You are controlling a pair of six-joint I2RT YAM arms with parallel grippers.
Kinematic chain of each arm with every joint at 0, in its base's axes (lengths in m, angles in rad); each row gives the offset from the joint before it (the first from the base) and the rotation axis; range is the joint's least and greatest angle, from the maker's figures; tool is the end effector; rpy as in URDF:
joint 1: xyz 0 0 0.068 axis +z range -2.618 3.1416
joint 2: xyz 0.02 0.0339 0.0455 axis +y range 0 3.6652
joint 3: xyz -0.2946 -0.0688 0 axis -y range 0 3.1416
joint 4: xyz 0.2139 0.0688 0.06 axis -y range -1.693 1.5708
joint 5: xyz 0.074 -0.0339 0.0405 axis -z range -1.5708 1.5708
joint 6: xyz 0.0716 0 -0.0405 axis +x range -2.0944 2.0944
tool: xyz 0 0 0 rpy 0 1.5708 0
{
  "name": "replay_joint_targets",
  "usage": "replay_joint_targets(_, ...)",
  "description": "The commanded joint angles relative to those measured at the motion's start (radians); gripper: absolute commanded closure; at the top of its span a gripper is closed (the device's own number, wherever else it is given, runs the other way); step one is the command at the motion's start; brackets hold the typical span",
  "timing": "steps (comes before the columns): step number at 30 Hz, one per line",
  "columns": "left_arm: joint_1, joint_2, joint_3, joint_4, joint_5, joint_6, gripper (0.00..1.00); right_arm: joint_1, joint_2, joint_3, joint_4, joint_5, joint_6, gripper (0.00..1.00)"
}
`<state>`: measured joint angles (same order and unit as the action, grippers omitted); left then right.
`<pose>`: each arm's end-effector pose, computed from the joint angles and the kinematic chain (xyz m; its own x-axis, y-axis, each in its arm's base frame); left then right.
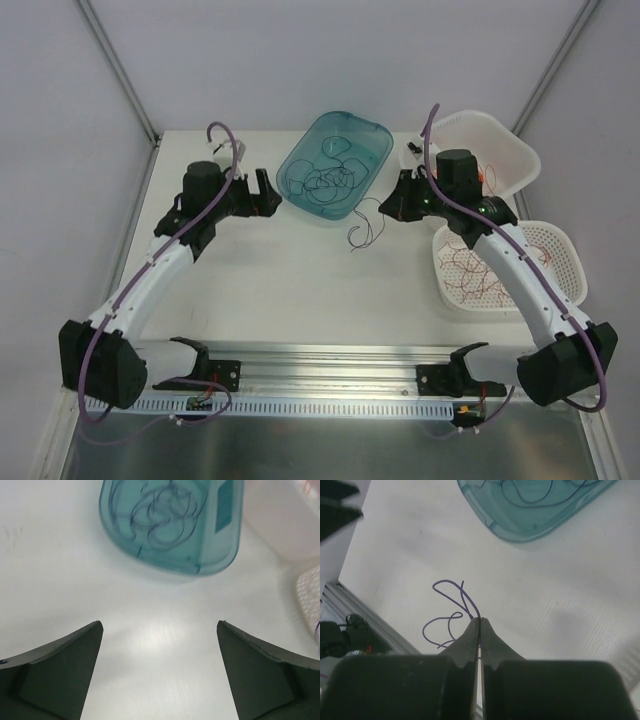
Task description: Untangle the cables
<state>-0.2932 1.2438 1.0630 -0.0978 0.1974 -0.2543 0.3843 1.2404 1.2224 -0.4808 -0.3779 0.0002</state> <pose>0.2690 -0.0959 0.3734 -0.3715 -0.1455 -0.9170 0.3828 0.8758 -0.2941 0.2337 0.1230 0.3811 -0.4436 -0.1792 -0.8781 -0.6487 0.7402 0.1767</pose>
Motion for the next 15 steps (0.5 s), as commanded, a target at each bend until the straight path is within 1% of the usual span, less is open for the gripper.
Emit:
replay_joint_targets(1,0.003,-0.168,-0.197,-0.075,-0.085,0.007,0.01,0.005,0.062,0.086,0.122,0.080,0.064,0.99)
replay_joint_targets(2,0.003,-0.255,-0.237,-0.079,-0.090,-0.005,0.01,0.007,0.080,0.112,0.145,0.092,0.085,0.99)
replay_joint_targets(3,0.003,-0.297,-0.315,-0.085,-0.101,-0.032,0.01,0.007,0.123,0.124,0.197,0.109,0.118,0.99)
replay_joint_targets(4,0.003,-0.338,-0.352,-0.088,-0.121,-0.046,0.01,0.008,0.146,0.141,0.218,0.122,0.139,0.99)
replay_joint_targets(5,0.003,-0.415,-0.418,-0.088,-0.128,-0.059,0.01,0.007,0.174,0.173,0.261,0.131,0.156,0.99)
replay_joint_targets(9,0.003,-0.572,-0.532,-0.088,-0.151,-0.088,0.01,0.007,0.303,0.262,0.353,0.226,0.257,0.99)
replay_joint_targets(11,0.002,-0.637,-0.578,-0.088,-0.189,-0.092,0.01,0.007,0.385,0.293,0.411,0.261,0.277,0.99)
replay_joint_targets(12,0.003,-0.655,-0.590,-0.088,-0.193,-0.094,0.01,0.008,0.421,0.325,0.429,0.283,0.279,0.97)
replay_joint_targets(13,0.003,-0.670,-0.603,-0.088,-0.193,-0.094,0.01,0.010,0.450,0.344,0.442,0.295,0.290,0.94)
replay_joint_targets(14,0.002,-0.687,-0.619,-0.088,-0.216,-0.095,0.01,0.011,0.511,0.357,0.471,0.303,0.293,0.87)
replay_joint_targets(15,0.003,-0.692,-0.623,-0.089,-0.219,-0.100,0.01,0.008,0.543,0.396,0.476,0.291,0.297,0.62)
